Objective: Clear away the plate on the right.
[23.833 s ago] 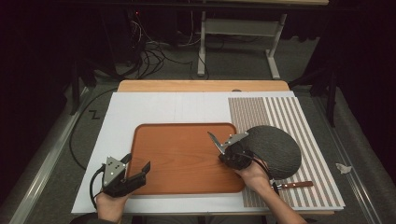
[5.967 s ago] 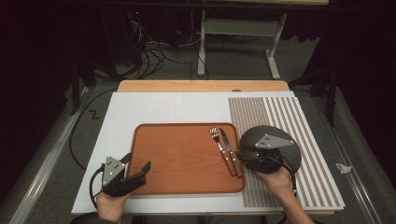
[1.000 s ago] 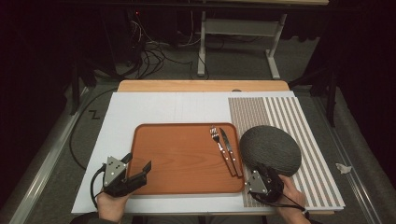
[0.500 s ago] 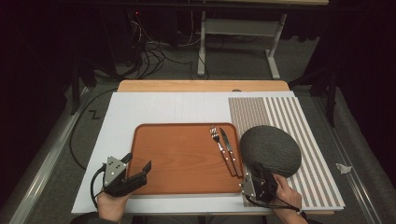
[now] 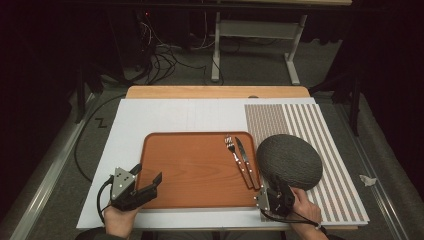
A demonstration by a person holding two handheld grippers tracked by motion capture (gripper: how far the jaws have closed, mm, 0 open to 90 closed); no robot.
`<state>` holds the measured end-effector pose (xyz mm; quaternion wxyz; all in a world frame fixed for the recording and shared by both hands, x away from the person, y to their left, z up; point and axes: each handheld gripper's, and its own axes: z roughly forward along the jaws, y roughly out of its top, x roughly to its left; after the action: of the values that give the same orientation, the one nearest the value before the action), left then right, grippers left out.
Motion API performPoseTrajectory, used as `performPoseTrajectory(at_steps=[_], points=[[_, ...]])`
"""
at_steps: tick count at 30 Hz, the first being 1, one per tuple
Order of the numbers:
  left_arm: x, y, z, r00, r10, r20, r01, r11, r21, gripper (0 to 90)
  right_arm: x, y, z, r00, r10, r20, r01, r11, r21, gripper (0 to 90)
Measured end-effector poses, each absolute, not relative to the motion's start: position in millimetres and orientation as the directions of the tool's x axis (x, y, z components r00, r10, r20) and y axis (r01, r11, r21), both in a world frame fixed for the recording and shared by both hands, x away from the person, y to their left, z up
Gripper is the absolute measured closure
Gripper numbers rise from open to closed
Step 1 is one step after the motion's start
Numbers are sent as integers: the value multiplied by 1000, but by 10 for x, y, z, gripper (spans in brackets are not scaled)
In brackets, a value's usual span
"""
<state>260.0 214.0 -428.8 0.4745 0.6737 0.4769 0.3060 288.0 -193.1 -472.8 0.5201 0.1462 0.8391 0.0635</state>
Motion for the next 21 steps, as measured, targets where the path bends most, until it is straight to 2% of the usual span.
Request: performPoseTrajectory(at_steps=[21], points=[[2596, 2135, -4284, 364, 931, -33, 350, -104, 931, 264, 2872, -1914, -4733, -415, 232, -880, 169, 970, 176, 822]])
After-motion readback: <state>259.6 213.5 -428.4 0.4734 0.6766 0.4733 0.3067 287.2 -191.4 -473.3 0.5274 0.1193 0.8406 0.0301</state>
